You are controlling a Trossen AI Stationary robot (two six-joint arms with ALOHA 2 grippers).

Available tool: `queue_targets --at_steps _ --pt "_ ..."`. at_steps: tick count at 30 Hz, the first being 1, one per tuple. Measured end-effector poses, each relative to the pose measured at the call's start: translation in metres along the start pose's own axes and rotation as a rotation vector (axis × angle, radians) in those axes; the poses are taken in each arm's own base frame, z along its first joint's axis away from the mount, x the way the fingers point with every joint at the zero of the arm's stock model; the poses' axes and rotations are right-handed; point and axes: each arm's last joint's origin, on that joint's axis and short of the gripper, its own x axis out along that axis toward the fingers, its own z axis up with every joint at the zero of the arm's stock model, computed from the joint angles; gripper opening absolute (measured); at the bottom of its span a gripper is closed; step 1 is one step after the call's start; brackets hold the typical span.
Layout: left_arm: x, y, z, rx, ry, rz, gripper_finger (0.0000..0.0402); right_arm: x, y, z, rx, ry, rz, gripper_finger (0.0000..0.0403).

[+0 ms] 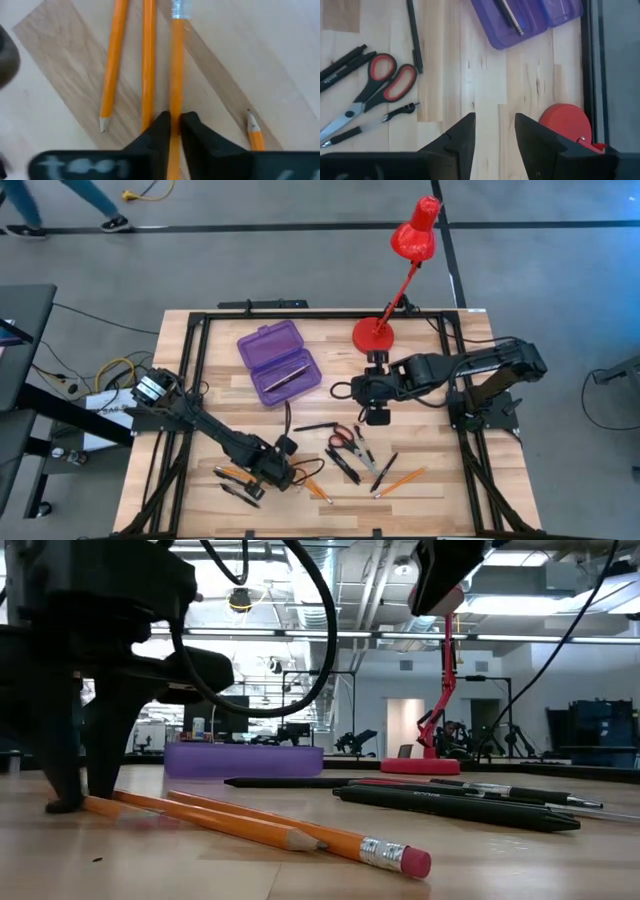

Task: Pick & place school supplies into a supply box
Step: Put the yellow pencil into the purple supply box

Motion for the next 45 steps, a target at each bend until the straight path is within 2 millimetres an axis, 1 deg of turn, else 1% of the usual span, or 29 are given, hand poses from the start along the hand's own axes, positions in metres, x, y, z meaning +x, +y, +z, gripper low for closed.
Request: queue_targets --at_steps 2,5,8,12,17,22,24,29,31,34,41,45 --pt "0.0 0.0 -0.001 -0.017 0.007 0.016 0.0011 0.002 0.0 -0.002 0.01 0.012 -0.016 0.0131" --pt "0.001 0.001 -0.002 -0.071 0.024 0.048 0.0018 0.005 0.002 -0.004 0.008 0.028 -0.02 0.0131" --pt "0.001 0.001 -0.004 -0.148 0.036 0.06 0.0017 0.008 0.003 -0.006 0.004 0.039 -0.021 0.0131" --pt "0.0 0.001 -0.007 -0.244 0.065 0.061 0.0006 0.008 0.003 -0.006 0.005 0.04 -0.021 0.0131" --pt "0.0 0.001 -0.01 -0.338 0.086 0.081 0.0011 0.008 0.002 -0.006 0.005 0.039 -0.025 0.0131" --pt "0.0 0.001 -0.013 -0.423 0.104 0.14 0.0009 0.008 0.002 -0.006 0.004 0.039 -0.048 0.0131" --pt "-0.001 0.002 -0.017 -0.447 0.138 0.188 0.0005 0.008 0.002 -0.006 0.003 0.039 -0.049 0.0131" --pt "-0.003 0.004 -0.046 -0.457 0.369 0.413 0.0002 0.008 0.002 -0.007 0.0 0.045 -0.052 0.0131" --pt "-0.005 0.002 -0.05 -0.46 0.419 0.448 0.0001 0.008 0.002 -0.007 -0.001 0.046 -0.052 0.0131" --pt "-0.008 -0.002 -0.049 -0.457 0.44 0.458 0.0 0.008 0.001 -0.007 -0.003 0.046 -0.062 0.0131" --pt "-0.009 -0.008 -0.046 -0.444 0.408 0.477 0.0 0.008 -0.002 -0.007 -0.001 0.043 -0.104 0.0131" --pt "-0.013 -0.01 -0.039 -0.436 0.368 0.498 0.0 0.009 -0.005 -0.007 0.008 0.046 -0.11 0.0131"
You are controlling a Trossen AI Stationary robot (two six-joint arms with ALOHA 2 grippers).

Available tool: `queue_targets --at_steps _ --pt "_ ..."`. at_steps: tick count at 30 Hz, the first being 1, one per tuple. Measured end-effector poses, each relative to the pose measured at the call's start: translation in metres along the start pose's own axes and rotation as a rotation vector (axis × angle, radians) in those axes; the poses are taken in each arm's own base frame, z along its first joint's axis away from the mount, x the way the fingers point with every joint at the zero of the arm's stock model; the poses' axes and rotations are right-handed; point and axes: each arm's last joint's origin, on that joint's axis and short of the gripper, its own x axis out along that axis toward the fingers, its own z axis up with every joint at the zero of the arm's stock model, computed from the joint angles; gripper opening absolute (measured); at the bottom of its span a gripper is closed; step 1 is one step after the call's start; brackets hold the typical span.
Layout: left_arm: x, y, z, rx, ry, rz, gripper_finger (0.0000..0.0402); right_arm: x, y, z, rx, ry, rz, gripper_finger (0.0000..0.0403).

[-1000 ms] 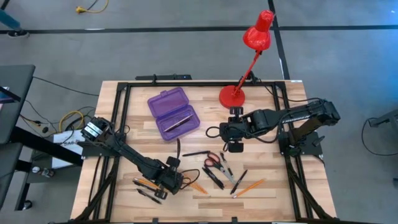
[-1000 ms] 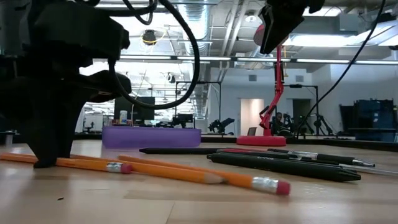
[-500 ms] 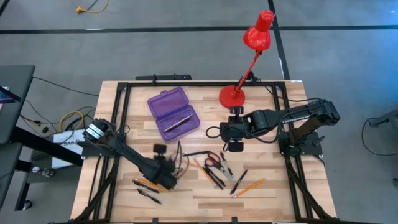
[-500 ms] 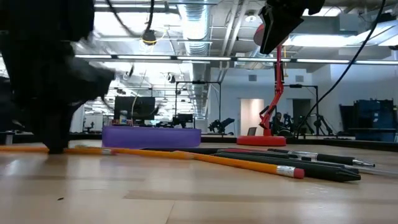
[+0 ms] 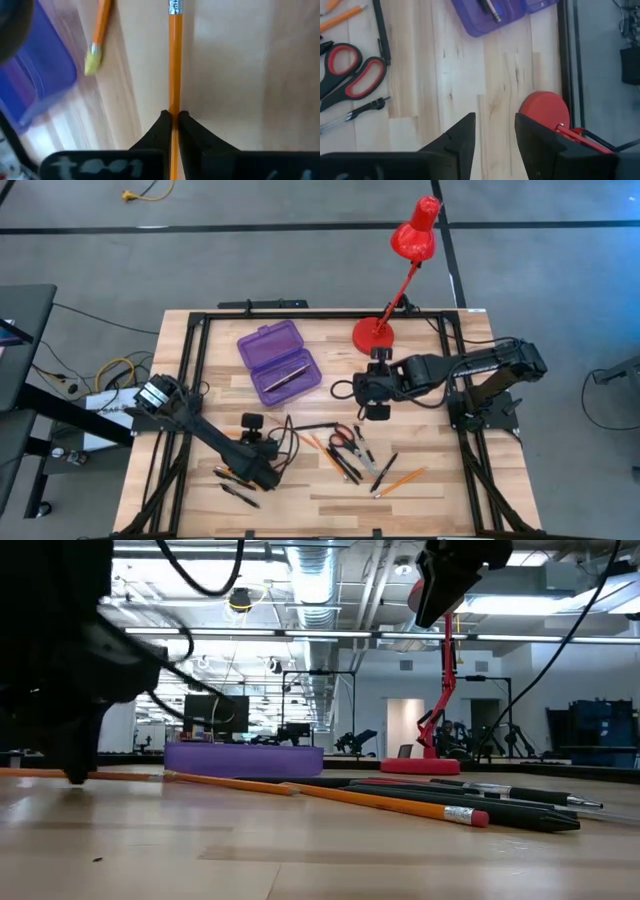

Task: Pick & place school supplies into a supply box
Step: Put the yellow pencil into the purple supply box

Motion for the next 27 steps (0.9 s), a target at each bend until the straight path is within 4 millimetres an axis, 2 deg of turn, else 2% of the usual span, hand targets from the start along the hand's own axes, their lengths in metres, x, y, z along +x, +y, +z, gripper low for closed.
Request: queue_targets --at_steps 7,14,20,27 --pt "-0.021 0.007 0.012 -0.023 -0.091 0.114 0.0 0.004 -0.009 0.0 0.05 0.013 -0.035 0.0131" --pt "-0.033 0.033 0.02 -0.09 -0.116 0.318 0.0 0.006 -0.012 -0.001 0.065 0.018 -0.04 0.0131" --pt "-0.016 0.072 0.038 -0.161 -0.075 0.388 0.0 0.006 -0.012 0.0 0.066 0.014 -0.04 0.0131" --pt "0.019 0.126 0.064 -0.224 -0.044 0.339 0.0 0.005 -0.012 0.0 0.065 0.011 -0.039 0.0131"
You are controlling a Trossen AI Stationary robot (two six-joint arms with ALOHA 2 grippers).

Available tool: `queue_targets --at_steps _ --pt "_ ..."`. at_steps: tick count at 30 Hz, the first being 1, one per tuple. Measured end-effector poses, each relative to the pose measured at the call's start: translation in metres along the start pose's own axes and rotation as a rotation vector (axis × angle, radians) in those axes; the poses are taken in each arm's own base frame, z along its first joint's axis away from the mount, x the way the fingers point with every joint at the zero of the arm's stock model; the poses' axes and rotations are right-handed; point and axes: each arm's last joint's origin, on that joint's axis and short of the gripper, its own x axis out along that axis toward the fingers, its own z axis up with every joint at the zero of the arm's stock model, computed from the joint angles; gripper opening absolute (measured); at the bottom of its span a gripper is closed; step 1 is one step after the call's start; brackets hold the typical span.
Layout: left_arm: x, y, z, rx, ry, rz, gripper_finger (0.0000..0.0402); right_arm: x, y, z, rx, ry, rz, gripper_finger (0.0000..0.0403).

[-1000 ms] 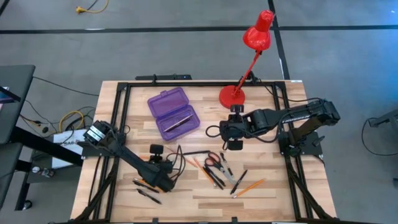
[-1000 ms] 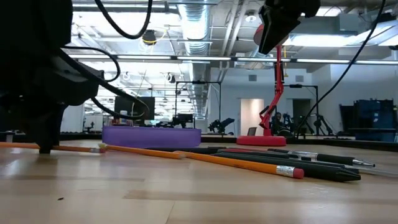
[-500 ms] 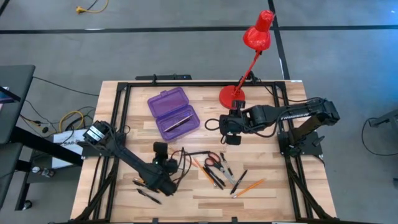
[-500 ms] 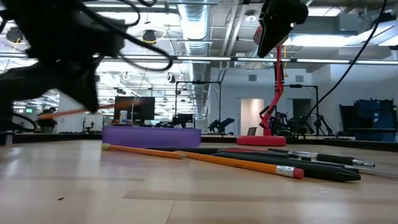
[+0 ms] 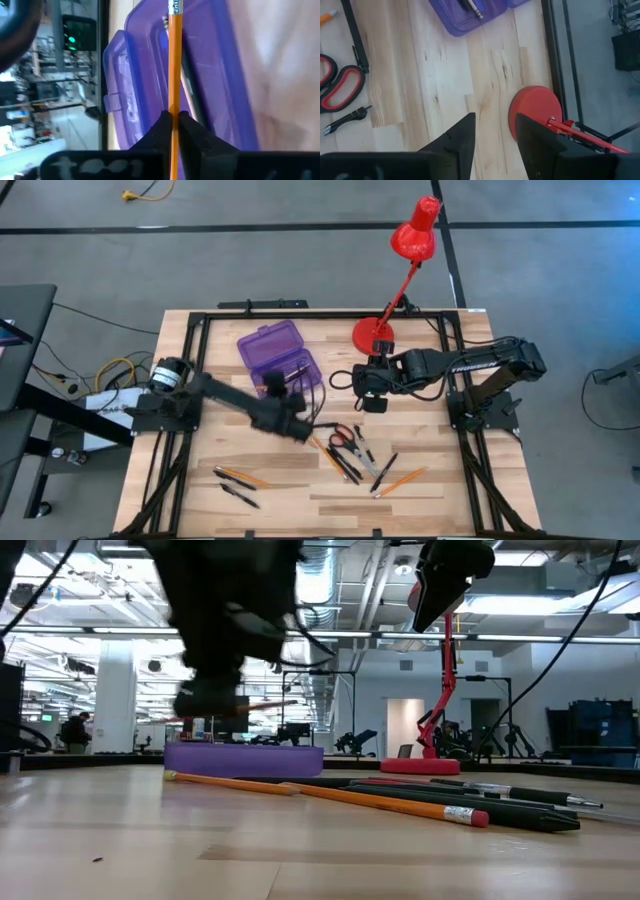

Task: Pick & place school supplies into a supply box
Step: Put the yellow pencil into the purple supply box

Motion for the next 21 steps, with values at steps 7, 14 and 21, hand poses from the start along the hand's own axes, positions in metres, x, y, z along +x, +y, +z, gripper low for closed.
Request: queue_targets --at_steps 7,14,21 --pt "0.032 0.023 0.02 -0.067 -0.017 -0.036 0.0 0.0 0.0 -0.001 -0.004 0.007 0.003 0.0131" --pt "0.041 0.029 0.025 -0.086 -0.022 -0.09 0.0006 0.0 0.0 -0.002 -0.012 0.021 0.002 0.0131" --pt "0.039 0.029 0.022 -0.056 -0.011 -0.033 0.0061 0.0 0.0 -0.002 -0.005 0.022 0.003 0.0131"
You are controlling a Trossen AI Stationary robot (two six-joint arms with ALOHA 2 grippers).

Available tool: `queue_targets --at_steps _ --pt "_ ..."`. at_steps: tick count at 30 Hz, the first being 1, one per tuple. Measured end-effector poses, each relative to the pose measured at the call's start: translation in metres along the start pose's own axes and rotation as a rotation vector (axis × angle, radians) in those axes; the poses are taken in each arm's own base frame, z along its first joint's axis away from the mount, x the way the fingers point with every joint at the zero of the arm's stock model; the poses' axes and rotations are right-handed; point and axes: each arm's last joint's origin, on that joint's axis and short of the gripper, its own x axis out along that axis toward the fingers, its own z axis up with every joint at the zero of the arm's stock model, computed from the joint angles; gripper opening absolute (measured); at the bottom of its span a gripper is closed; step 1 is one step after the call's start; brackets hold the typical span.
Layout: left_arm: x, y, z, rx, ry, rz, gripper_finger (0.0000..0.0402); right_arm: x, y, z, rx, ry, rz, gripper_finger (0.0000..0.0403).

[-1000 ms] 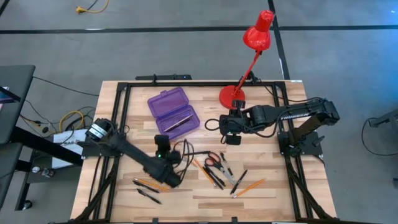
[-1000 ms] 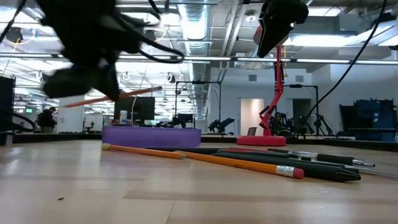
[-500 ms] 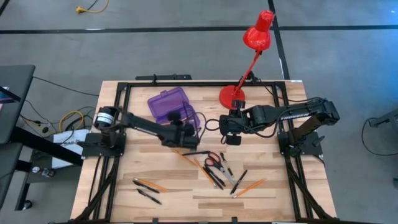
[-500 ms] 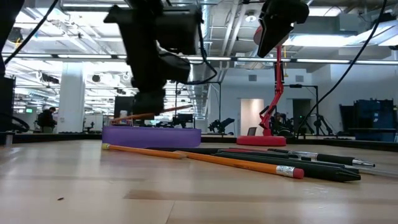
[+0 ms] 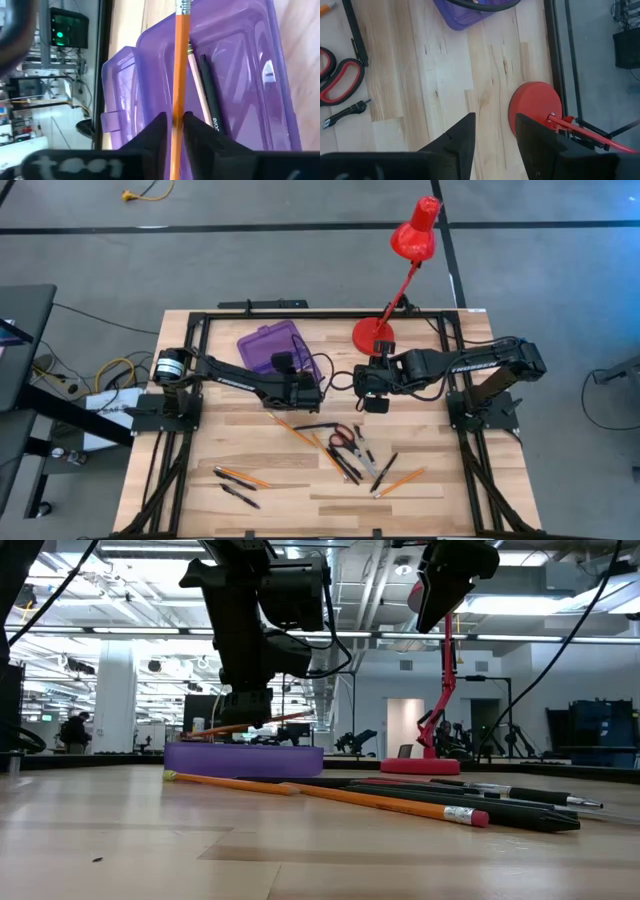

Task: Pick & place school supplies into a supply box
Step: Put the yellow pencil into the purple supply box, then put the black pen into the purple supply box

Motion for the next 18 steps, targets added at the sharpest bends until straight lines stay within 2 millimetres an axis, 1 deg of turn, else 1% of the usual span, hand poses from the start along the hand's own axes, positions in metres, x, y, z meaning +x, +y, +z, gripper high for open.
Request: queue_targets --at_steps 6,9,11,13,16,18 --pt "-0.003 -0.003 -0.002 0.019 0.01 -0.034 0.0117 0.0 0.001 0.0 0.0 -0.001 0.006 0.0131" --pt "-0.003 -0.004 -0.004 0.036 0.029 -0.054 0.0135 0.0 0.001 0.0 0.012 -0.001 0.008 0.0131" --pt "-0.007 -0.004 -0.007 0.053 0.036 -0.058 0.0141 0.0 0.001 0.0 0.017 -0.002 0.009 0.0131" --pt "-0.017 -0.004 -0.008 0.058 0.013 -0.061 0.0143 0.0 0.001 0.0 0.018 -0.005 0.022 0.0131" --pt "-0.039 -0.005 -0.012 0.066 -0.05 -0.077 0.0139 -0.002 0.004 0.003 0.008 -0.031 0.058 0.0131" --pt "-0.057 -0.005 -0.015 0.072 -0.101 -0.091 0.0136 -0.003 0.008 0.007 -0.018 -0.077 0.088 0.0131"
